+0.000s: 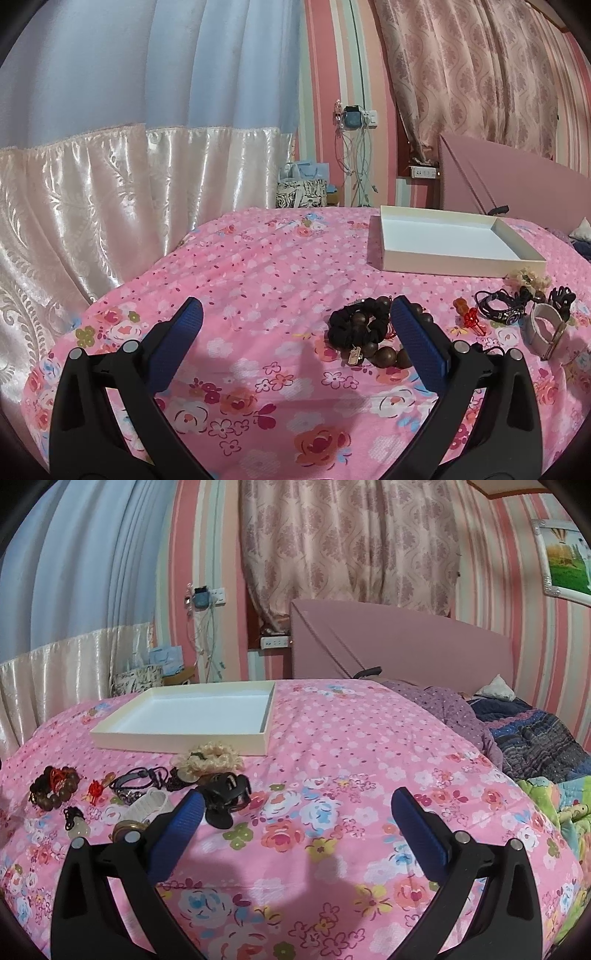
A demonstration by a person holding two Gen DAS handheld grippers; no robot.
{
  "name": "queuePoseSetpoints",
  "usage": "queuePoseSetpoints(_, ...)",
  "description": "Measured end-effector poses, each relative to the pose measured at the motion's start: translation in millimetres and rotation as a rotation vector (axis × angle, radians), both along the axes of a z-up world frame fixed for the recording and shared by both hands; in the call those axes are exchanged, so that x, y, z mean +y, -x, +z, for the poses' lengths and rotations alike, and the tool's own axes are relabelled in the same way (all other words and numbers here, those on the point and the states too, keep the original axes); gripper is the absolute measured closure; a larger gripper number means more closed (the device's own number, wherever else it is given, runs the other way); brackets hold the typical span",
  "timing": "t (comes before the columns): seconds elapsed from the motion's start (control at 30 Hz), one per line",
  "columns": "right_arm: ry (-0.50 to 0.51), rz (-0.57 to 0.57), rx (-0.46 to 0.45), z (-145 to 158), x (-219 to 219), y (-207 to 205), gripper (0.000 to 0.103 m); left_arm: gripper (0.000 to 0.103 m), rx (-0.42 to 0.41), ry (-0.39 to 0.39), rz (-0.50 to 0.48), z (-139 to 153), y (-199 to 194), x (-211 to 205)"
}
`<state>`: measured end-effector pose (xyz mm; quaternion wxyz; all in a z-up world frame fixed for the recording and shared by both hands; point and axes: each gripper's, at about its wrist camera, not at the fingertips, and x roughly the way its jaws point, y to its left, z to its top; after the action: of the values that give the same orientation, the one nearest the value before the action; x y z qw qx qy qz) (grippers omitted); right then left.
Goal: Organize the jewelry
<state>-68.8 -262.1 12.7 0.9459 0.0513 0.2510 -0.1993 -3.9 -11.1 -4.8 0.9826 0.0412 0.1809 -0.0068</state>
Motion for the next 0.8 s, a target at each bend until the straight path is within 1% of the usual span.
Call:
queuePoseSetpoints(0.03,0.002,-0.004,-0.011,0.8,0.1,2.1,0.002,0.003,0.009,-0.001,-0.003,0.4,-9.2,3.8)
queuePoseSetpoints(0.13,0.007,-0.025,-0.044,3.4,-1.0,8.6,0.002,0.003,0.018,-0.017,-0.004,0.5,-11.1,0.8)
queuePoseSetpoints(0.3,-0.013,-0.018,-0.029,3.3,-3.5,8.3,0.002,0.003,0.018,-0.042,-0.002,0.3,-12.1,-2.8)
queuePoseSetpoints(0.57,-0.004,-0.013,-0.030,3.9,-2.4,6.3,0.002,0.003,0.004,0.009,0.014,1.7,-13.1,7.6)
queuePoseSetpoints(0.8,-0.013,-0.018,-0.039,3.1,-3.0,6.0,0.002,0.003,-0.001,0.013,0.016,0.7,-12.3,10.2)
